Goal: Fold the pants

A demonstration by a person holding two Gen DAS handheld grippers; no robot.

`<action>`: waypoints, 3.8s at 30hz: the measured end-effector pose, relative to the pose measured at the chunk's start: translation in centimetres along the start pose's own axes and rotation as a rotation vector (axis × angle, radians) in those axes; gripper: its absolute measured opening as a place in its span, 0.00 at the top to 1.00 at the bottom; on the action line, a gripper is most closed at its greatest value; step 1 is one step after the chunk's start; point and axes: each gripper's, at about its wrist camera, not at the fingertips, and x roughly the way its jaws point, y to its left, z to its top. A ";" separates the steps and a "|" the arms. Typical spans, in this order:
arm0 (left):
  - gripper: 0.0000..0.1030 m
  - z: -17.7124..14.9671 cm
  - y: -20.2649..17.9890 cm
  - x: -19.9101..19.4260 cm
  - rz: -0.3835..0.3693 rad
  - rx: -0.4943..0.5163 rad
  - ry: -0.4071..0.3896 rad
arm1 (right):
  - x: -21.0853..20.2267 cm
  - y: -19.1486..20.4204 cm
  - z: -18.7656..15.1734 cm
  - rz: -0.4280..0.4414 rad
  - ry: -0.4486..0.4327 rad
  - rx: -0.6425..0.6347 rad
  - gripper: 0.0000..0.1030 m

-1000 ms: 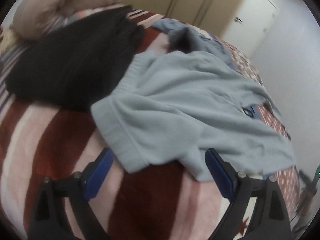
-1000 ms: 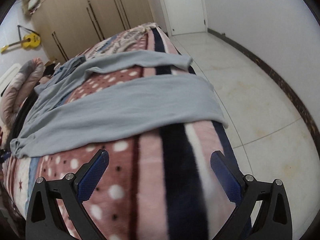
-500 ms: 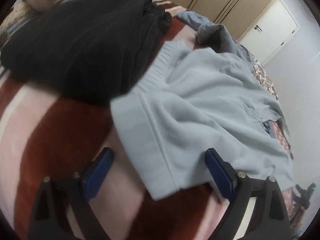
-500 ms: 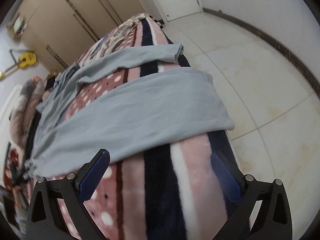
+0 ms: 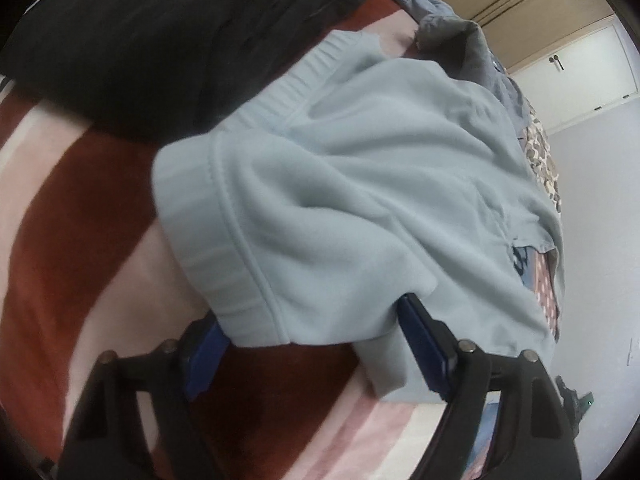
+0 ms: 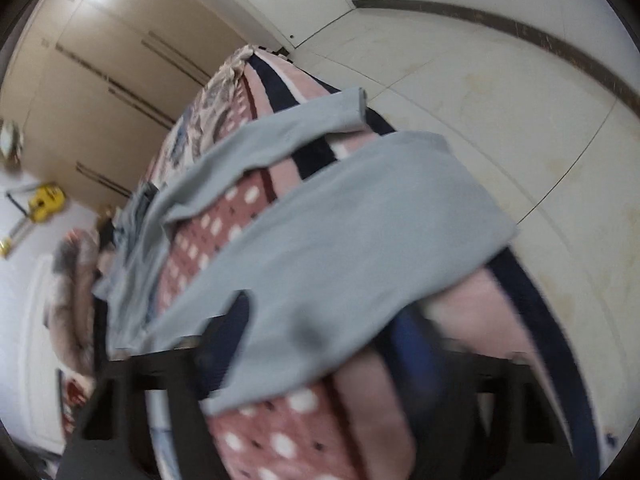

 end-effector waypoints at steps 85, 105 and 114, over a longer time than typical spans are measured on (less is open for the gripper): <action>0.94 -0.4 -1.0 -7.9 -0.012 -0.062 0.043 | -3.3 3.2 -0.3 -0.075 0.126 0.159 0.98; 0.82 -0.4 -4.8 2.1 -0.104 -0.100 0.111 | 5.1 4.6 -1.7 0.020 0.217 0.152 0.85; 0.94 2.9 -8.8 -2.0 -0.114 0.024 0.043 | 2.8 7.1 0.6 0.060 0.173 0.120 0.98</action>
